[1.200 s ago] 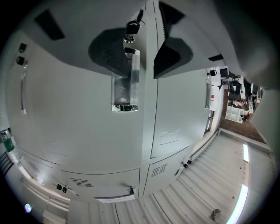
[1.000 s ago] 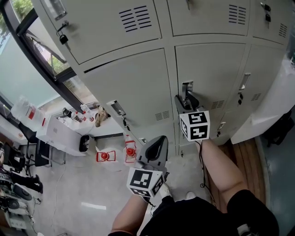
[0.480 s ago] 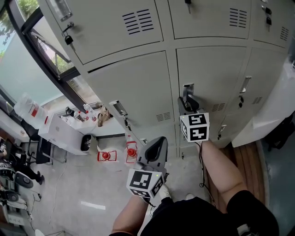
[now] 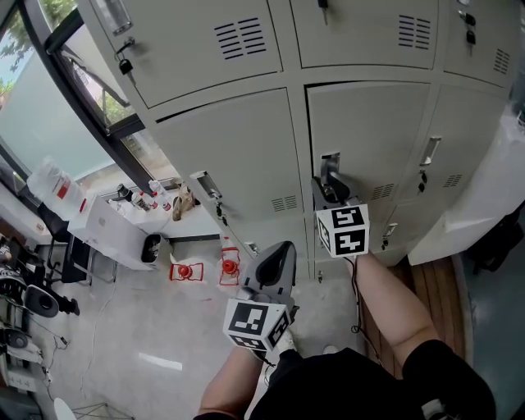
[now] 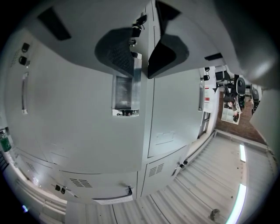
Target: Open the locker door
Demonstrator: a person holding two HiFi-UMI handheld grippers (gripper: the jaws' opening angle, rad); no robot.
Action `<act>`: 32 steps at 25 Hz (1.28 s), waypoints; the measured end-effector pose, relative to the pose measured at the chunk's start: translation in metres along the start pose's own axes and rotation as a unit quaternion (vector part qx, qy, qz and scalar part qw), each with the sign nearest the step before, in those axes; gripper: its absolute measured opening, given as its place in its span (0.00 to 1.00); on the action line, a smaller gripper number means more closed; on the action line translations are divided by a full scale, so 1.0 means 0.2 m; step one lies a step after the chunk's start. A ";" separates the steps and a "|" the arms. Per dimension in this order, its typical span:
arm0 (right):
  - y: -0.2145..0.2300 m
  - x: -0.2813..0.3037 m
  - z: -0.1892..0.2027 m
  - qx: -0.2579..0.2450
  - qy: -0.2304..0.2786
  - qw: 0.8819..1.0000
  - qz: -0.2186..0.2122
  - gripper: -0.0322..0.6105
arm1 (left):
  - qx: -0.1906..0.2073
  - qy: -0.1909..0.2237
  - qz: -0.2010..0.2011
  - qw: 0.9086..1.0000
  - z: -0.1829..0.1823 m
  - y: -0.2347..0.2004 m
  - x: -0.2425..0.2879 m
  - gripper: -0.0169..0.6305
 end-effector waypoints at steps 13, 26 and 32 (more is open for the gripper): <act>0.00 -0.31 0.03 0.004 0.008 0.999 -0.046 0.30 | 0.009 0.008 -0.029 1.000 0.04 0.29 -0.16 0.05; 0.03 -0.58 0.07 0.015 0.010 0.999 -0.032 0.31 | 0.004 -0.005 0.019 1.000 0.06 0.39 -0.21 0.05; 0.04 -0.65 0.07 0.021 0.004 1.000 0.005 0.32 | 0.003 -0.013 0.059 0.998 0.05 0.36 -0.23 0.05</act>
Point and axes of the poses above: the fingertips, and each gripper's own axes: x forward along the fingers, y to its right, z out of its underside, the point moved 7 cm from there along -x, backward along the fingers, and after that the axes turned 4 degrees about -x, right-handed, at the moved point
